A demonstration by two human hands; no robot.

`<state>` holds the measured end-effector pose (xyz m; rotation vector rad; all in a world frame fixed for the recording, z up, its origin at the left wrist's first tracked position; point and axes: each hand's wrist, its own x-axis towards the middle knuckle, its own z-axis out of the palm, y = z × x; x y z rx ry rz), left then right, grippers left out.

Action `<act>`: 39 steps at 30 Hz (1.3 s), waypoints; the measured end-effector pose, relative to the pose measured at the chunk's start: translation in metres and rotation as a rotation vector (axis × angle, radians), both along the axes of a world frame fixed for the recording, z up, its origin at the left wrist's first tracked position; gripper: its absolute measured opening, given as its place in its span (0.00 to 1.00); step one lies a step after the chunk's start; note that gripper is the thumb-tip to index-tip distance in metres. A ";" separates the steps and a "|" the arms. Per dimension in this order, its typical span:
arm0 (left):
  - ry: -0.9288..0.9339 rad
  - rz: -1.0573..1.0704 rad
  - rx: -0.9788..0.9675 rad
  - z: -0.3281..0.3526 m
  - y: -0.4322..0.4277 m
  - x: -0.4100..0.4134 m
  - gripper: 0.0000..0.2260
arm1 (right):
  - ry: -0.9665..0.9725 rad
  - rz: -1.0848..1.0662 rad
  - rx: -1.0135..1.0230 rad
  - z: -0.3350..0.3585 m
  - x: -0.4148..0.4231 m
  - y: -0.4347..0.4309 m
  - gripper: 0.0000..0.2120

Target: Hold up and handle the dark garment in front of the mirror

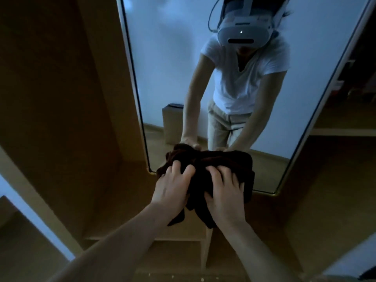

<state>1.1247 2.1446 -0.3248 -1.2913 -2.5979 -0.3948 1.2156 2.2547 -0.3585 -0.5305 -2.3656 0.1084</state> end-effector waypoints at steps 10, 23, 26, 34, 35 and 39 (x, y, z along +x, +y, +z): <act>0.175 -0.163 0.070 0.085 0.063 0.050 0.20 | 0.200 -0.011 -0.297 0.081 0.052 0.058 0.21; 0.517 -0.306 0.337 0.197 0.127 0.062 0.22 | 0.544 -0.111 -0.198 0.190 0.057 0.105 0.23; 0.556 -0.342 0.190 0.143 0.116 0.055 0.22 | 0.474 -0.160 -0.278 0.128 0.060 0.094 0.20; 0.473 -0.403 -0.192 0.042 0.086 0.039 0.27 | 0.181 -0.178 -0.627 0.021 0.051 0.057 0.17; 0.466 -0.406 -0.195 0.046 0.085 0.039 0.26 | 0.192 -0.181 -0.669 0.024 0.050 0.057 0.16; 0.484 -0.385 -0.128 0.089 0.086 0.038 0.23 | 0.359 -0.148 -0.665 0.071 0.047 0.061 0.14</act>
